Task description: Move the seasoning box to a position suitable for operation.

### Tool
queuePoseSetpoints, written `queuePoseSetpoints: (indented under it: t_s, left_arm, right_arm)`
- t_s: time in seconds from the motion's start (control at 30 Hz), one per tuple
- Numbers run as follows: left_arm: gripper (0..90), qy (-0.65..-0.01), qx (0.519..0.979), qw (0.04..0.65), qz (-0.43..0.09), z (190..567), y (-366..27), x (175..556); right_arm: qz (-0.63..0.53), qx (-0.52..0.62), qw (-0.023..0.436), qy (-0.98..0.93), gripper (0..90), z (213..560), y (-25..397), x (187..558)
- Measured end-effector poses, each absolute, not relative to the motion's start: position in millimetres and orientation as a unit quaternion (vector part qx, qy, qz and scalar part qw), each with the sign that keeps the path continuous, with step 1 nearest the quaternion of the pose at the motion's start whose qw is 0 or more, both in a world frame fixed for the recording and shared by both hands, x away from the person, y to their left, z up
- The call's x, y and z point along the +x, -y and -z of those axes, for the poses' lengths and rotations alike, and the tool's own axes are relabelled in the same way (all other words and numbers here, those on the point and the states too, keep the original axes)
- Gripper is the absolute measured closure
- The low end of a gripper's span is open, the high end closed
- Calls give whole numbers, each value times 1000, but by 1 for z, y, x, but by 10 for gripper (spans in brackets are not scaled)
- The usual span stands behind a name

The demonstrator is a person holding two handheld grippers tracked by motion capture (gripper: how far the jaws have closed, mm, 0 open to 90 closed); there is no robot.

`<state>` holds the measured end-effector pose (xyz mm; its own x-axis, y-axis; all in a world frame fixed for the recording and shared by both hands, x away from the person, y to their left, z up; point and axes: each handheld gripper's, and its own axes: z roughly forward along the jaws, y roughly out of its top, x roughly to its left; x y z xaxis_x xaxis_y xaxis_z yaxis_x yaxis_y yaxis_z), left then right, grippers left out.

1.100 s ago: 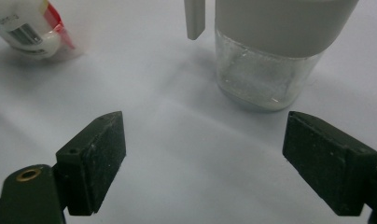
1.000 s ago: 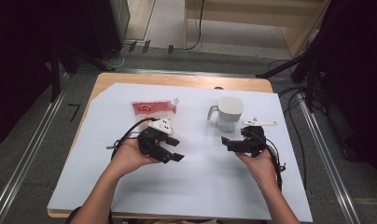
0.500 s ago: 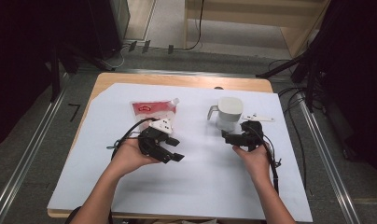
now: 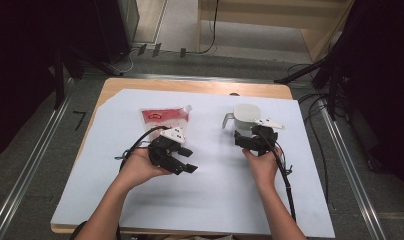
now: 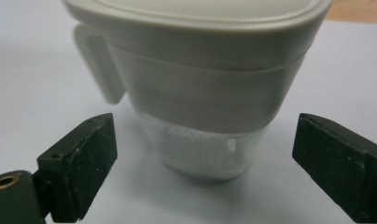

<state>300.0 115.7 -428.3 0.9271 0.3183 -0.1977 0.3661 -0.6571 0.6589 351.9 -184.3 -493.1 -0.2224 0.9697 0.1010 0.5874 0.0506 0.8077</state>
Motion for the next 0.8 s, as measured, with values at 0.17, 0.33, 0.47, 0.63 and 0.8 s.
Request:
queuePoseSetpoints:
  t_s: [0.17, 0.33, 0.47, 0.63, 0.8]
  left_arm:
    - [403, -186, 911, 366, 33, 429, -114, 300]
    - [404, -186, 912, 365, 34, 431, -113, 300]
    - [404, -186, 912, 364, 35, 431, -113, 301]
    - [405, -183, 914, 361, 37, 431, -113, 301]
    - [405, -185, 911, 367, 38, 432, -112, 301]
  right_arm:
    - [-406, 582, 246, -661, 44, 496, 180, 355]
    - [-415, 589, 255, -644, 39, 497, 173, 363]
    - [-411, 592, 268, -640, 30, 497, 167, 369]
    - [-413, 603, 281, -621, 35, 502, 164, 376]
    - [-425, 601, 298, -607, 43, 503, 161, 379]
